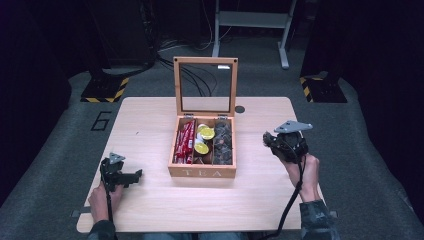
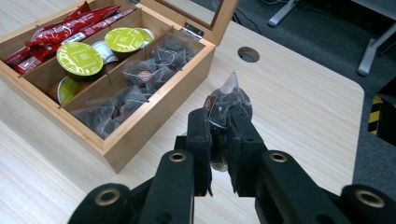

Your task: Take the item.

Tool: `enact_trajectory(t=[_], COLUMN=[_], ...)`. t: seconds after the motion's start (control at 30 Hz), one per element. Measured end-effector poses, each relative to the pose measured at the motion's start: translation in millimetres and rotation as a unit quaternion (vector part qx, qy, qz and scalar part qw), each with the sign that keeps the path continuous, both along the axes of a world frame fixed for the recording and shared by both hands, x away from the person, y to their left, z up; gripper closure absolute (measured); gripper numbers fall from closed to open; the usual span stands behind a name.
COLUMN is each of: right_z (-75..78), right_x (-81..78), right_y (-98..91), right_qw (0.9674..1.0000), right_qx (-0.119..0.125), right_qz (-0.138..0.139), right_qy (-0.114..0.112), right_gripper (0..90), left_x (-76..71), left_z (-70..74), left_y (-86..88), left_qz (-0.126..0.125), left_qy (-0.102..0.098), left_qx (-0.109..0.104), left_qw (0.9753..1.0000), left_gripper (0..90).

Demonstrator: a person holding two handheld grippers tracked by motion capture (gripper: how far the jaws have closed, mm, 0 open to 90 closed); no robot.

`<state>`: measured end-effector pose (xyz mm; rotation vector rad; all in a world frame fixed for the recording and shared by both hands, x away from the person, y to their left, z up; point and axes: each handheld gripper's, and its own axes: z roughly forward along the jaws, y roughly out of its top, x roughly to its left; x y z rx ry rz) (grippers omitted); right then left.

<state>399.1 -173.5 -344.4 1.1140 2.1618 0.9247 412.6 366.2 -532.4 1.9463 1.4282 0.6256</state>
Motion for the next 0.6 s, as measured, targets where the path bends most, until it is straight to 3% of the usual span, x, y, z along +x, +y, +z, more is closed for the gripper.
enact_trajectory(t=[0.6], right_z=[2.7], right_x=[-8.1], right_y=[-31.2], right_qw=[0.9996], right_qx=[-0.002], right_qz=[-0.030], right_qy=[0.001], right_gripper=[80.7], left_x=[0.0], left_z=[0.0], left_y=[0.0], left_qz=[0.000], left_qy=[0.000], left_qx=[0.000], left_qw=[1.0000], left_gripper=[0.2])
